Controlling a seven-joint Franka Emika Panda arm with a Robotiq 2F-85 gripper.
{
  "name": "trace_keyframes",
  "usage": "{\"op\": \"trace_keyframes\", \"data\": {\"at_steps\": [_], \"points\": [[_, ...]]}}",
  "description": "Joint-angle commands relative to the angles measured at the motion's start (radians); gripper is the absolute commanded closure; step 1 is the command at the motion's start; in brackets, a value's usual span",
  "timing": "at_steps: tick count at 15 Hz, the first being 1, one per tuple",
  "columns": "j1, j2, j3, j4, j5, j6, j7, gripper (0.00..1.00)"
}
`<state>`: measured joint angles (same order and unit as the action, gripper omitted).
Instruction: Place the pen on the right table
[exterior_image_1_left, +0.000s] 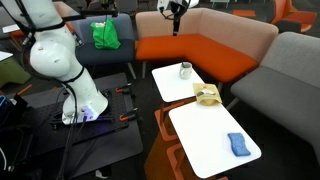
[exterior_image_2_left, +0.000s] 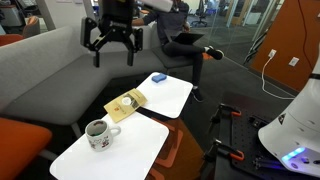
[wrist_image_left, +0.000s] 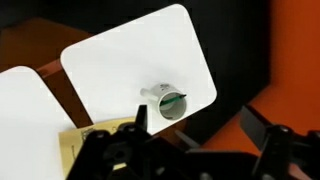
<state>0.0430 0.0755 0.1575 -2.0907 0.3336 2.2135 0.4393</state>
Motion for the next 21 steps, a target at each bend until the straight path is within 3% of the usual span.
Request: {"op": "trace_keyframes", "data": {"at_steps": [1,5,9,15,21], "points": [[0.034,0.212,-0.039,0.185,0.027,-0.012,0.159,0.00],[0.058,0.398,-0.066,0.332,0.095,-0.030,0.295,0.00],[0.044,0.511,-0.051,0.417,0.231,-0.036,0.301,0.00],[0.049,0.614,-0.066,0.443,0.264,-0.034,0.320,0.00],[0.057,0.621,-0.070,0.422,0.251,-0.002,0.291,0.00]]}}
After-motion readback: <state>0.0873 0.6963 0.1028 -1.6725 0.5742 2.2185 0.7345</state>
